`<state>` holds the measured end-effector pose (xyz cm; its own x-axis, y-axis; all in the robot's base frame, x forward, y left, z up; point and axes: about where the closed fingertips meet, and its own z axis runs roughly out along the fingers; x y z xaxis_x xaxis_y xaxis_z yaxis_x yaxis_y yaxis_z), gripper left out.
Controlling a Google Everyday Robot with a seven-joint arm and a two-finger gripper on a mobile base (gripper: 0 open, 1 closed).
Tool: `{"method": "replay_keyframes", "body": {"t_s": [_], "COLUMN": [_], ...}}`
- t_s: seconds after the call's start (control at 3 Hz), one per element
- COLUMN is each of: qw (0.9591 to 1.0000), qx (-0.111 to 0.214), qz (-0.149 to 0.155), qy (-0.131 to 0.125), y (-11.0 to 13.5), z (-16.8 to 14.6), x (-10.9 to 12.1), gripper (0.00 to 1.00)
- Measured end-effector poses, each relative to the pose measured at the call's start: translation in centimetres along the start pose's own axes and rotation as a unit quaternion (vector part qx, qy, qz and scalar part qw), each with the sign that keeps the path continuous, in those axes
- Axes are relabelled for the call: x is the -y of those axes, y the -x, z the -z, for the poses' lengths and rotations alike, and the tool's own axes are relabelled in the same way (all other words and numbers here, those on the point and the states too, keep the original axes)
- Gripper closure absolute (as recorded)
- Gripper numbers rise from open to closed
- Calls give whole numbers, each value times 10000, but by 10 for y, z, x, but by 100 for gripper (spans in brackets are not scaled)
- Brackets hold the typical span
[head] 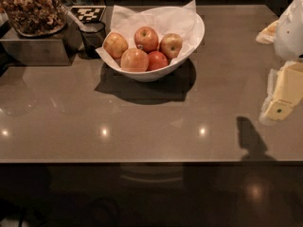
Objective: Pick apple from white bowl
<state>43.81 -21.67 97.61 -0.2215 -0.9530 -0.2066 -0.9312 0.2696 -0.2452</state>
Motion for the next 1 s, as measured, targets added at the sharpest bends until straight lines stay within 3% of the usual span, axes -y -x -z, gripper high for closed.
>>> {"method": "replay_keyframes", "body": {"t_s": [0.67, 1.0], "qw": [9997, 9966], "qx": [181, 702], "qz": [-79, -183], "qy": [-144, -379], "y": [4, 15], "z": [7, 22], "x": [9, 35], "gripper": [0, 0]}}
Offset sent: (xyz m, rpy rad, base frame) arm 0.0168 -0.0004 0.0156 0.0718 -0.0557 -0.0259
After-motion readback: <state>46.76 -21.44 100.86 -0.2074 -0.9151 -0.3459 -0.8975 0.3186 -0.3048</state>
